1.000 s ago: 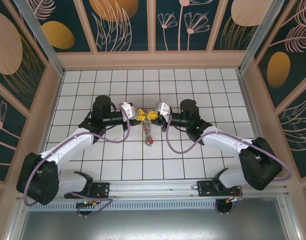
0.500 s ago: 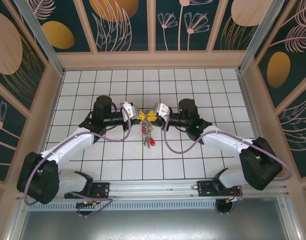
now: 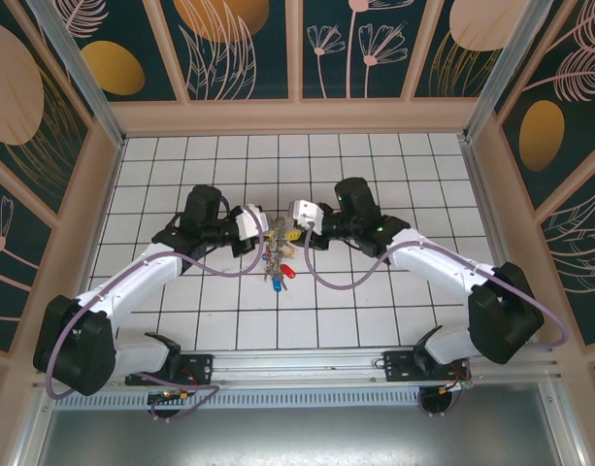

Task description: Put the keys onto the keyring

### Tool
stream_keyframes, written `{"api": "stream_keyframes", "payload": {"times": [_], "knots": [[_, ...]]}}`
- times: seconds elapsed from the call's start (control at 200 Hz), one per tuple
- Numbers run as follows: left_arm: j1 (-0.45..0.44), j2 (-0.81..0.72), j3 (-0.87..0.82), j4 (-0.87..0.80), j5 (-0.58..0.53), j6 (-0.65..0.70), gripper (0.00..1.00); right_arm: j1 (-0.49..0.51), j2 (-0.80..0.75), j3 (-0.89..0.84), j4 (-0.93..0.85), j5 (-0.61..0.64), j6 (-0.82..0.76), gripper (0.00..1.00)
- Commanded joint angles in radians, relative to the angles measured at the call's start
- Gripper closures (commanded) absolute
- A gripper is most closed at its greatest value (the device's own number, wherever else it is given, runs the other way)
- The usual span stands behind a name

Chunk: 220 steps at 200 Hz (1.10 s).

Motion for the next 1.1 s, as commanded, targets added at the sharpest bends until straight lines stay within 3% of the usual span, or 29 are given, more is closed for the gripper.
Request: {"api": "stream_keyframes", "payload": {"times": [0.0,0.325,0.541,0.671,0.726,0.806,0.871,1.096], "knots": [[-0.005,-0.027,0.041,0.001,0.016,0.034,1.0,0.009,0.03,0.04,-0.025,-0.03,-0.019,0.65],[-0.005,-0.027,0.032,0.032,0.064,0.004,1.0,0.023,0.088,0.07,0.005,-0.048,-0.001,0.68],[-0.005,-0.022,0.037,0.049,0.079,-0.021,1.0,0.029,0.102,0.067,0.024,-0.045,0.006,0.75],[-0.005,-0.022,0.044,0.057,0.096,-0.038,1.0,0.03,0.096,0.05,0.045,-0.044,0.014,0.89],[-0.004,-0.022,0.043,0.058,0.096,-0.039,1.0,0.03,0.089,0.043,0.062,-0.041,0.022,1.0],[-0.005,-0.023,0.042,0.059,0.092,-0.047,1.0,0.028,0.065,0.019,0.105,-0.042,0.045,1.0],[-0.005,-0.025,0.04,0.064,0.084,-0.063,0.86,0.024,0.043,-0.007,0.161,-0.039,0.08,1.0],[-0.005,-0.04,0.022,0.109,0.108,-0.124,0.79,-0.018,-0.043,-0.103,0.354,-0.1,0.238,1.0]]}}
